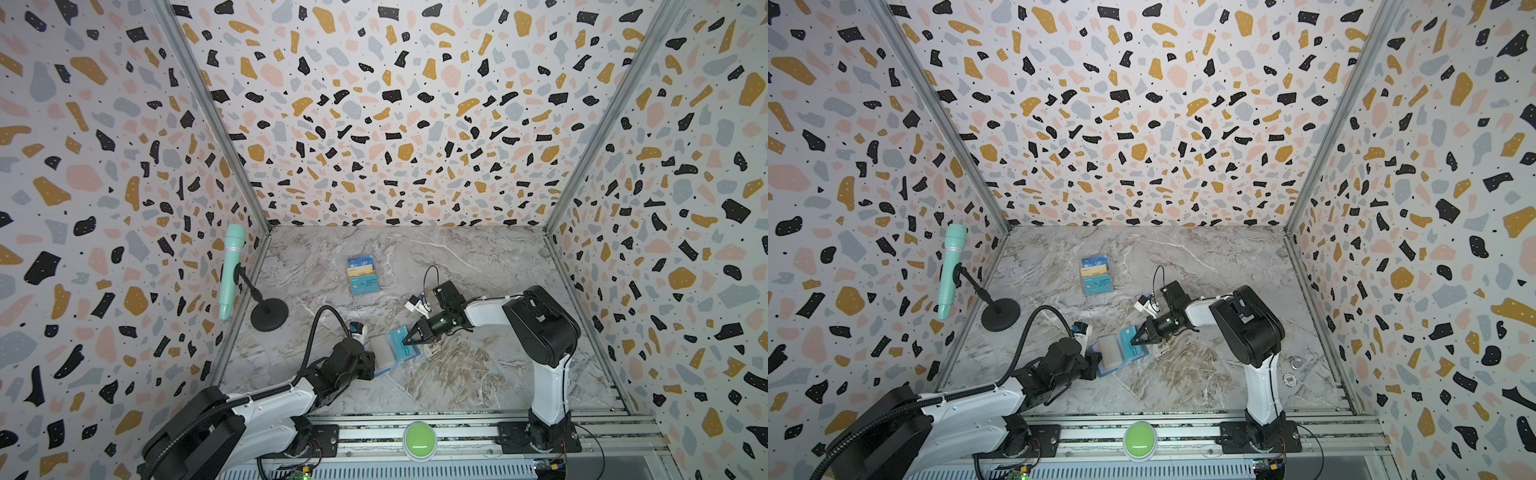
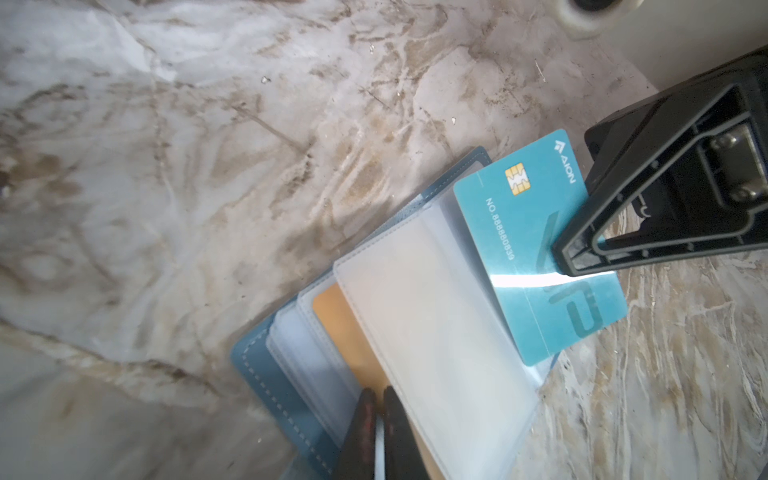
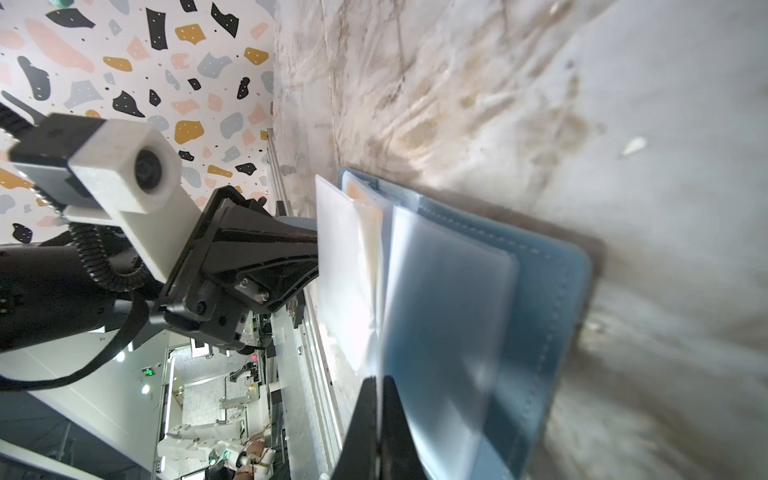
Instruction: Take the credit cards out of the card holder
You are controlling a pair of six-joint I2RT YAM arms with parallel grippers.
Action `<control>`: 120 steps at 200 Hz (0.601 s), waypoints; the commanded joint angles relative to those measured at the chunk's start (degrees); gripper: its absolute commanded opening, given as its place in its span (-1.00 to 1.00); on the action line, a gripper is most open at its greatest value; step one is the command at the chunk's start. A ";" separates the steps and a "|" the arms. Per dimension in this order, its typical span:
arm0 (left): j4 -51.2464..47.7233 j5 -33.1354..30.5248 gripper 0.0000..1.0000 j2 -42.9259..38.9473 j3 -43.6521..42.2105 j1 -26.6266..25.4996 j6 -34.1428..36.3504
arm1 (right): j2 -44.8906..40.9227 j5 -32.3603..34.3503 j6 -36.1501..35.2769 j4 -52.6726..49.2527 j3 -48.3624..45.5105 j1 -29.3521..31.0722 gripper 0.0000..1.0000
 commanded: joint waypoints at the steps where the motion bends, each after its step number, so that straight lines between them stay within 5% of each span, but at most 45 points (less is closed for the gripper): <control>1: -5.15 -0.11 -0.78 1.42 -0.31 -0.15 0.60 | -3.21 2.05 -4.58 -6.19 1.83 -0.46 -0.99; 87: -9.58 -4.17 -0.69 -4.42 0.86 -0.15 -0.73 | -8.81 13.59 -13.44 -20.05 5.30 -0.63 -1.00; 120: -15.00 -6.50 -0.51 -9.22 3.21 -0.11 0.07 | -11.59 18.97 -16.22 -24.48 6.26 -0.57 -1.00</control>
